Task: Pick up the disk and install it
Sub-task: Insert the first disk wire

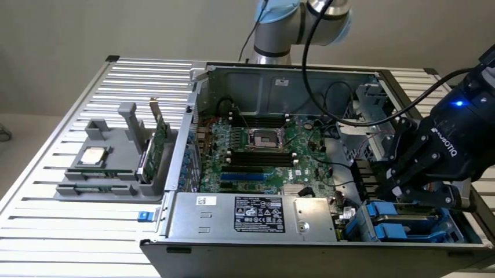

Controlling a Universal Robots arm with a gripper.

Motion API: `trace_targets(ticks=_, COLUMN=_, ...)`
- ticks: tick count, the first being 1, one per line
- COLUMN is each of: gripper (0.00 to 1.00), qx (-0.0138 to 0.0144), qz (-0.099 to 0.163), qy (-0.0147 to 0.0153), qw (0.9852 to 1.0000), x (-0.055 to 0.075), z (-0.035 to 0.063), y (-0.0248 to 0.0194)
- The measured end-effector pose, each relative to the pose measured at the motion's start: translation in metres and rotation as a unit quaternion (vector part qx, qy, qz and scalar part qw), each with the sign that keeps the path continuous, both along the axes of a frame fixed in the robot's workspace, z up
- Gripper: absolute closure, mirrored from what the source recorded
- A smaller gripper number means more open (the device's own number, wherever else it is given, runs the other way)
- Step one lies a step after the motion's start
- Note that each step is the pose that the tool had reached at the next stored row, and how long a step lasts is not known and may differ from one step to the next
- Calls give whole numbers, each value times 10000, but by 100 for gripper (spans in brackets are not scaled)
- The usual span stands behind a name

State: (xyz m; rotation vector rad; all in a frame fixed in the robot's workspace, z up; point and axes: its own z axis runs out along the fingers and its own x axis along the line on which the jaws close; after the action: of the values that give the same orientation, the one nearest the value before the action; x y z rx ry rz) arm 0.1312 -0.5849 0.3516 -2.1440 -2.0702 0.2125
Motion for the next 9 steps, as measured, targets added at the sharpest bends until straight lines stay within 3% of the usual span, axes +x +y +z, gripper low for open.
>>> trace_targets(ticks=4, gripper=89, qx=1, qz=4, qy=-188, qw=9998, x=-27, z=31, y=0)
trace_targets(ticks=6, gripper=89, qx=1, qz=6, qy=-298, qw=9996, x=-42, z=39, y=0)
trace_targets(ticks=8, gripper=89, qx=0, qz=8, qy=-430, qw=9991, x=-62, z=41, y=0)
trace_targets(ticks=9, gripper=89, qx=0, qz=9, qy=-530, qw=9986, x=-81, z=41, y=0)
